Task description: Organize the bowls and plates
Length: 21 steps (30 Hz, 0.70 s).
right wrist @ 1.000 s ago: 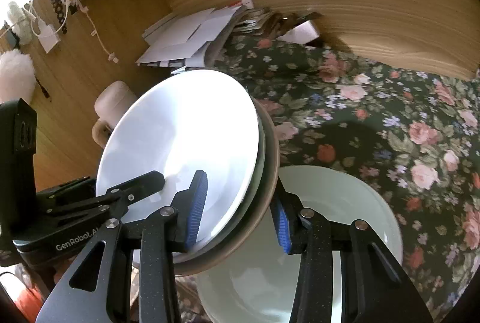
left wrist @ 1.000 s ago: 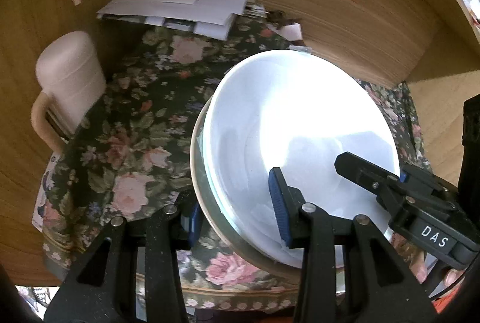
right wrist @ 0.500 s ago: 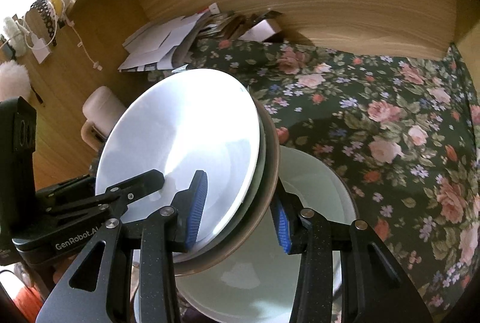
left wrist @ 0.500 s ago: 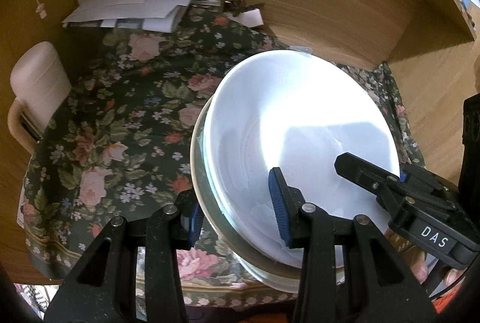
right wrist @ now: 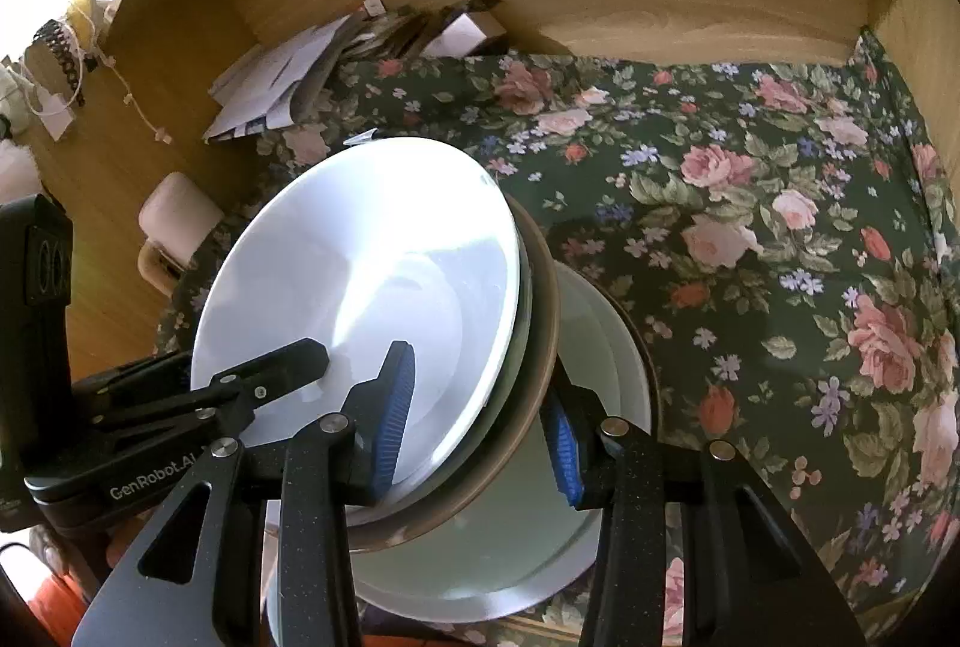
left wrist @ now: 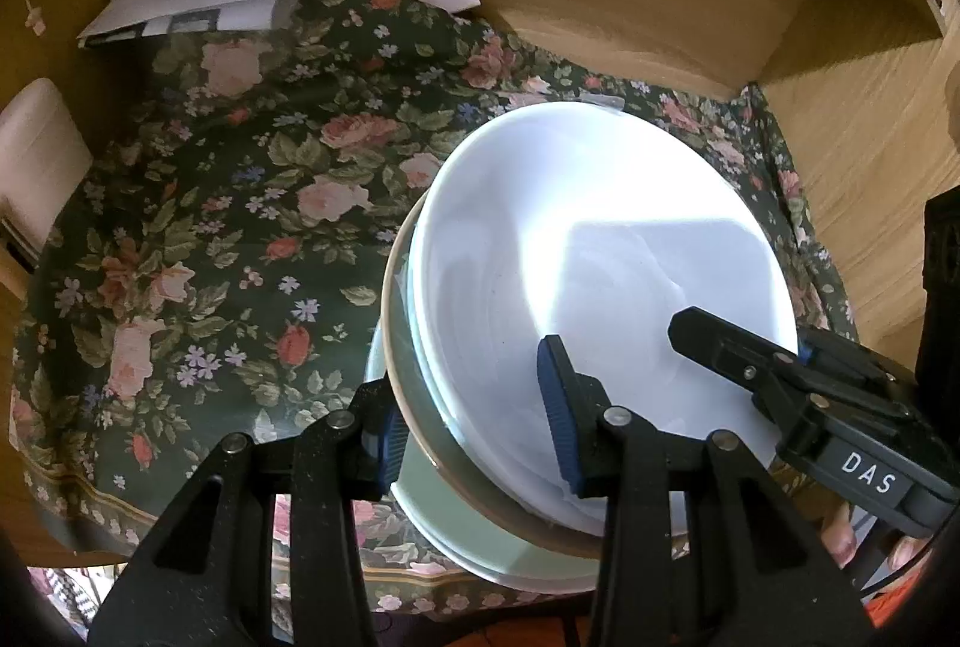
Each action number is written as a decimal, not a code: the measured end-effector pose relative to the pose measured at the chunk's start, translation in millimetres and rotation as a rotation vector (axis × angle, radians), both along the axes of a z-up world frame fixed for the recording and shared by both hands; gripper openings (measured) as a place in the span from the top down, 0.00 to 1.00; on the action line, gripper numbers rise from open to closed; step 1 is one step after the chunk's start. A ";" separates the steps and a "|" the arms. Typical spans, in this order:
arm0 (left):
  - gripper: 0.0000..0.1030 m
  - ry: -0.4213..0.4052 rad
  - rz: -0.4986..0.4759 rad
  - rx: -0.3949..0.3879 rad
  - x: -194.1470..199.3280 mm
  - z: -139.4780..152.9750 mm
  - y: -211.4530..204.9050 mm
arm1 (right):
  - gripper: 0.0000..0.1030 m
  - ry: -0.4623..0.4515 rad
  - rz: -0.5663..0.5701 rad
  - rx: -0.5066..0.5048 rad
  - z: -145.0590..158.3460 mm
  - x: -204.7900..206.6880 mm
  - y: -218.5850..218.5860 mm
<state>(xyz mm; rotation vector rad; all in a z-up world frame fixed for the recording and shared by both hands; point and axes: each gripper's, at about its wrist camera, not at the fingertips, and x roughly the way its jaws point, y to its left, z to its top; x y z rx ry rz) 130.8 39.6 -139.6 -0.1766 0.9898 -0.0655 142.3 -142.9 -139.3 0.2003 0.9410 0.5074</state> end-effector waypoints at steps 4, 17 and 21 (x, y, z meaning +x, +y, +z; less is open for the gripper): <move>0.61 0.024 -0.010 -0.002 3.7 -5.5 -2.1 | 0.64 0.028 -0.004 0.003 -7.5 2.4 -2.5; 0.61 -0.053 -0.009 0.062 -3.5 6.2 2.0 | 0.62 -0.012 -0.012 0.012 -5.1 -0.4 -6.9; 0.56 -0.111 0.002 0.051 -13.3 25.9 6.4 | 0.53 -0.110 -0.038 0.003 20.9 -11.7 -11.9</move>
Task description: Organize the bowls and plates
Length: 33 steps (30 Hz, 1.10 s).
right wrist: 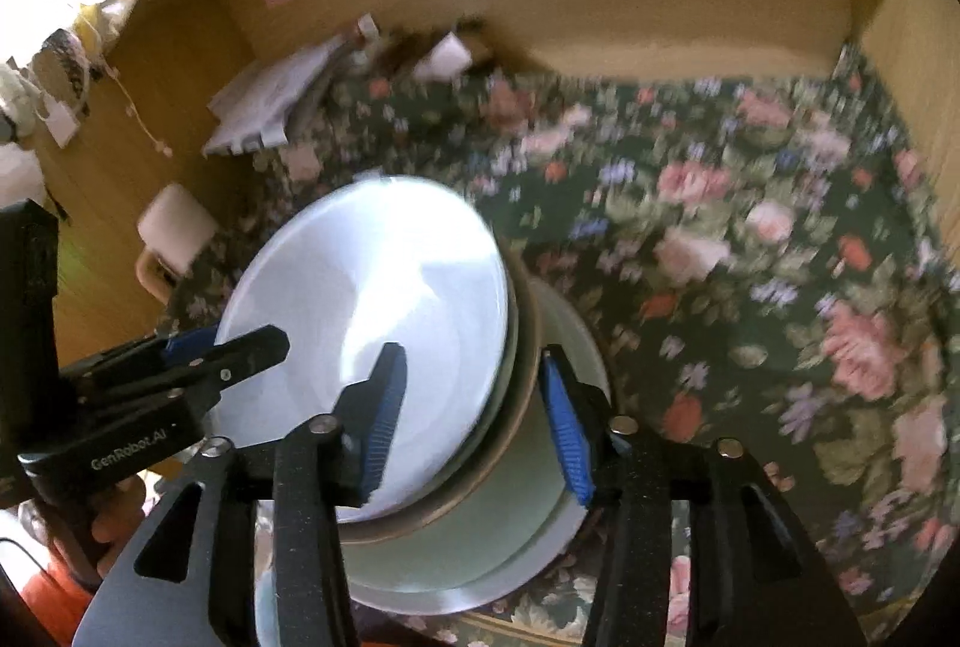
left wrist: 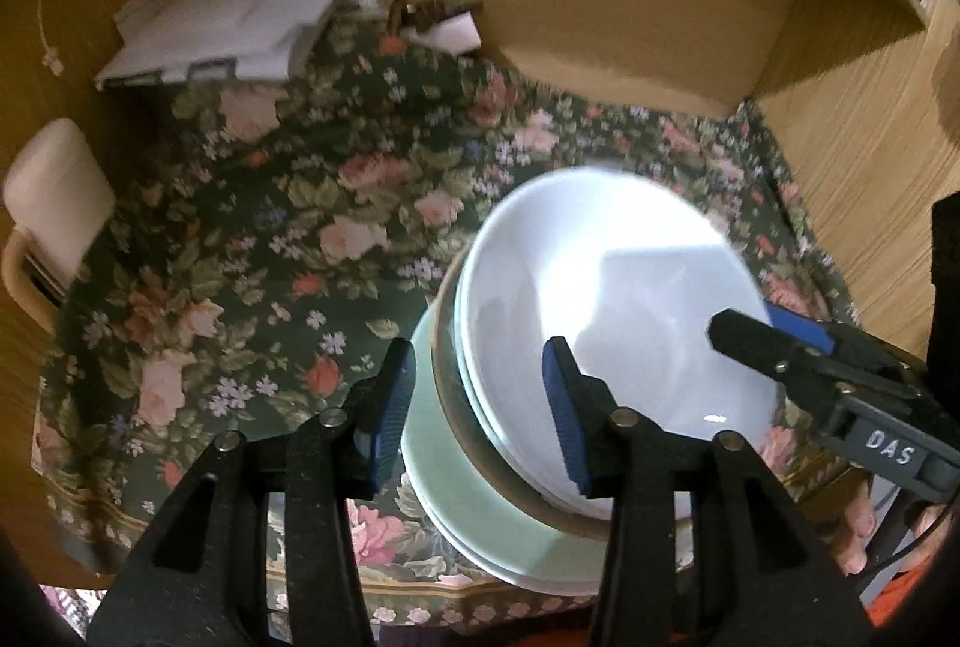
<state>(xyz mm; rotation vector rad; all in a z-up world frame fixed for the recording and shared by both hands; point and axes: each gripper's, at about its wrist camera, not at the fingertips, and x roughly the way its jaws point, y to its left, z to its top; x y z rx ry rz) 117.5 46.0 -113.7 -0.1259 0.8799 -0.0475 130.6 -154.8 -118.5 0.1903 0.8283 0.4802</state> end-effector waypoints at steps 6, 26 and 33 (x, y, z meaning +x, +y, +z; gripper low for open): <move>0.42 -0.191 0.001 0.037 -31.5 44.0 -9.0 | 0.48 -0.181 -0.009 -0.011 42.6 -31.5 -4.5; 0.05 -0.548 0.045 0.087 -104.0 98.1 -22.0 | 0.07 -0.581 -0.039 -0.019 98.9 -111.6 -8.9; 0.01 -0.605 0.052 0.114 -116.2 97.5 -23.0 | 0.00 -0.605 -0.047 -0.012 99.6 -117.7 -6.7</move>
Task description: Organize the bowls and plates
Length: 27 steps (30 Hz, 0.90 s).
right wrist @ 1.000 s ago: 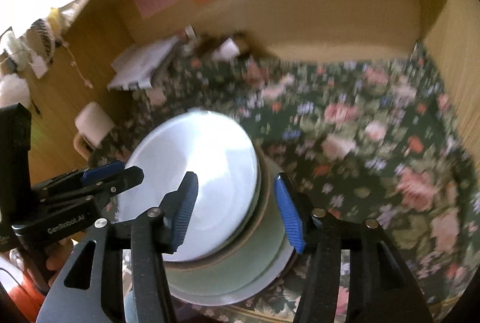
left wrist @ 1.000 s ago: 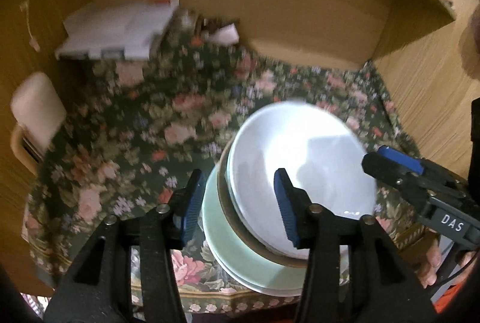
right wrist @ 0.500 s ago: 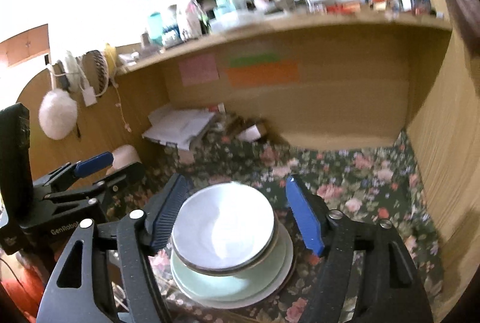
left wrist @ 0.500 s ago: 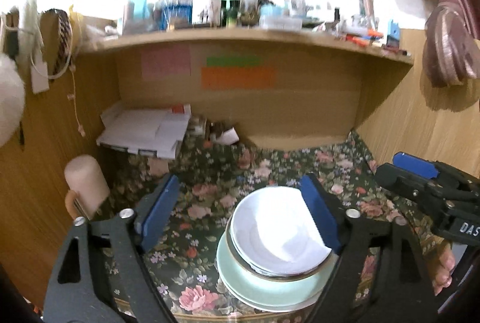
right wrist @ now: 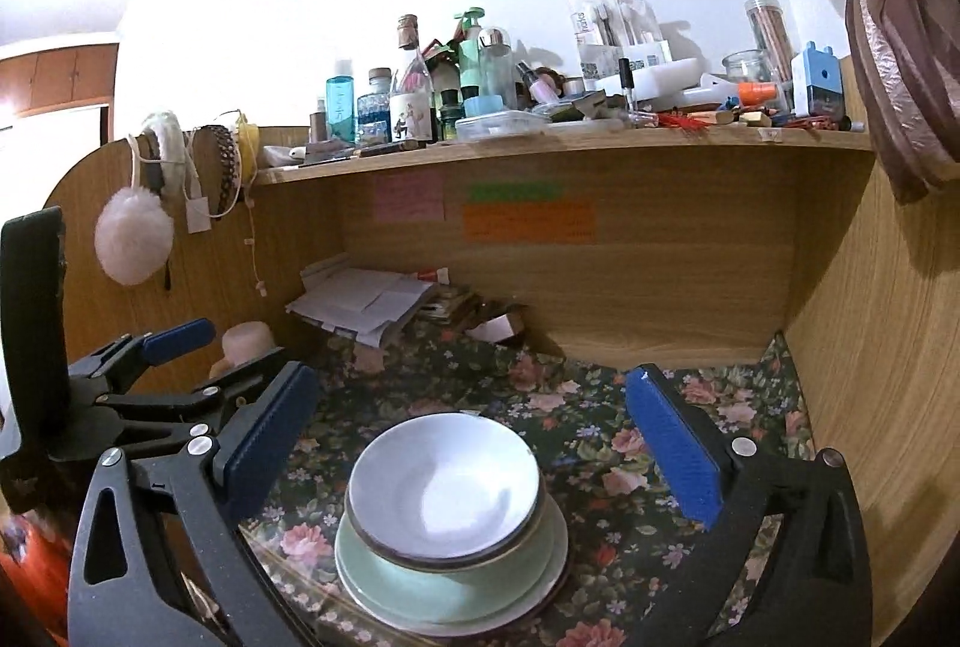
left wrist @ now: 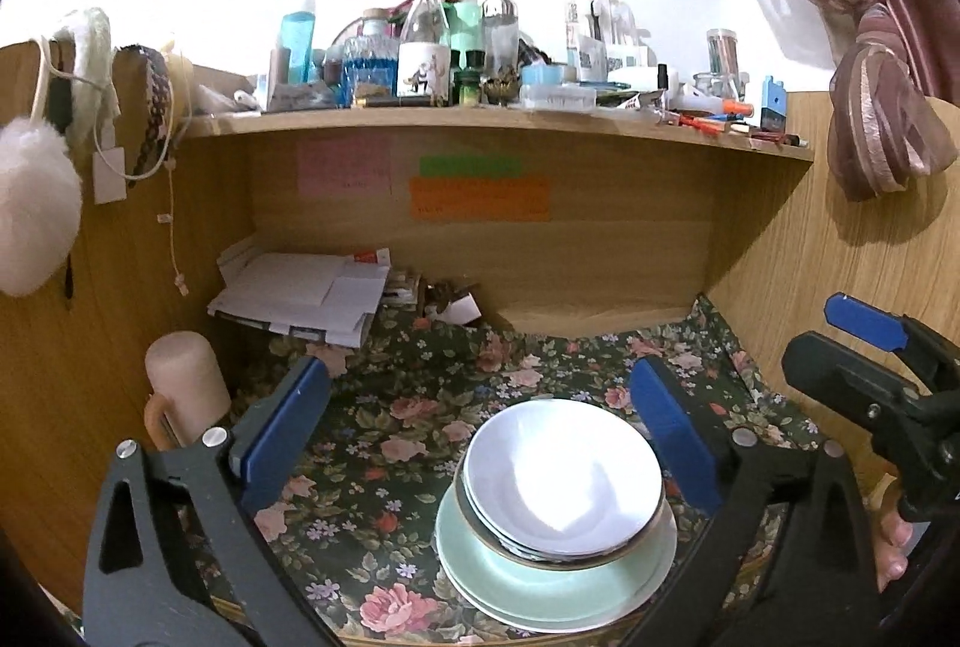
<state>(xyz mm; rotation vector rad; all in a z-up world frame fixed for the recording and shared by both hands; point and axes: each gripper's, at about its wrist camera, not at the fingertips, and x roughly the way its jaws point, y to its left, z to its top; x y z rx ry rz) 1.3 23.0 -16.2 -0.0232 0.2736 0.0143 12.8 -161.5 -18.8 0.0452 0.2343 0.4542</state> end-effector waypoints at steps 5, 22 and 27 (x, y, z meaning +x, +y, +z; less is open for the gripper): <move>0.00 -0.024 -0.008 0.000 -6.2 0.8 0.2 | 0.00 0.006 -0.001 0.012 -1.1 -1.0 0.4; 0.00 -0.034 -0.013 -0.006 -11.5 0.3 1.0 | 0.00 0.011 0.006 0.018 -2.1 0.4 -0.5; 0.00 -0.033 -0.013 -0.008 -11.5 0.2 0.8 | 0.00 0.014 0.008 0.019 -2.4 1.5 -1.4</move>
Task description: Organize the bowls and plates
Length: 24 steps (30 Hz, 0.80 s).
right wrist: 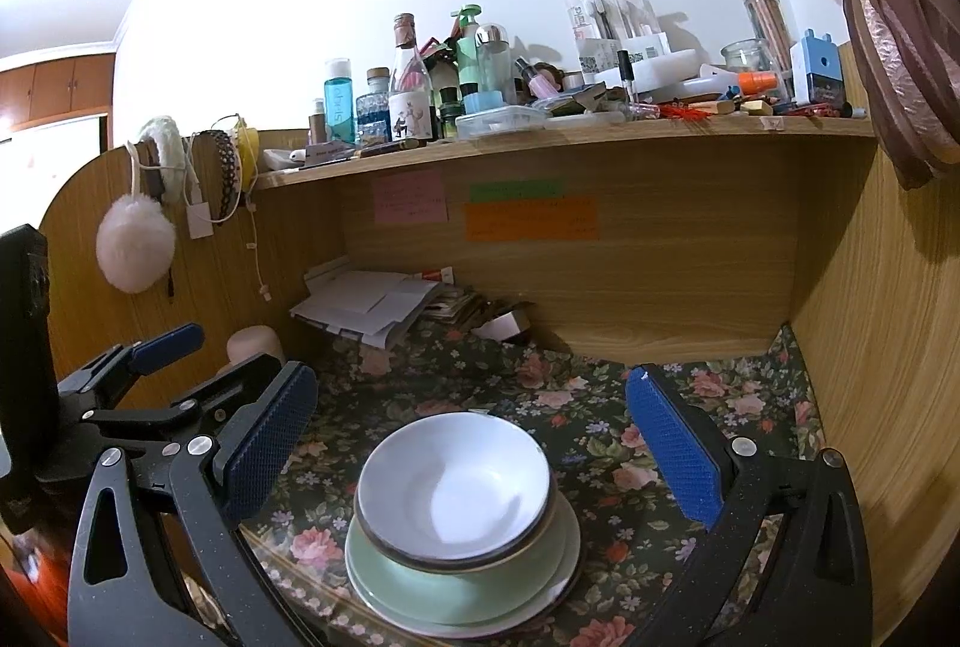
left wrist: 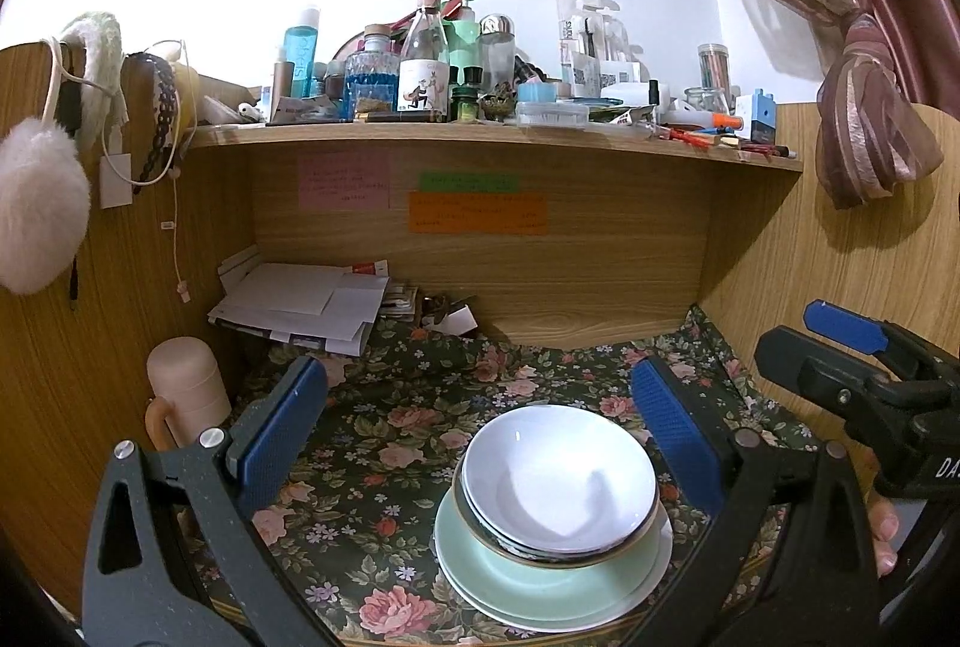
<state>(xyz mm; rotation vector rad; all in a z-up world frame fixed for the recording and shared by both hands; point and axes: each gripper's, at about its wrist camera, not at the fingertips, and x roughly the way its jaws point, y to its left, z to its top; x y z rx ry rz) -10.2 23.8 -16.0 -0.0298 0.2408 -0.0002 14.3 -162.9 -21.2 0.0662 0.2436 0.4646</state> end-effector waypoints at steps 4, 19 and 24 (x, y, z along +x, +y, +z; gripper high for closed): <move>0.00 -0.001 0.002 0.002 0.1 0.2 0.2 | 0.00 0.003 -0.002 0.000 -0.4 0.6 0.9; 0.00 -0.002 0.001 -0.003 3.5 1.1 -3.4 | 0.00 0.005 0.000 0.004 -1.1 2.4 1.1; 0.00 0.004 -0.007 -0.005 4.7 1.7 -3.5 | 0.00 0.003 -0.006 0.004 -0.7 0.7 4.3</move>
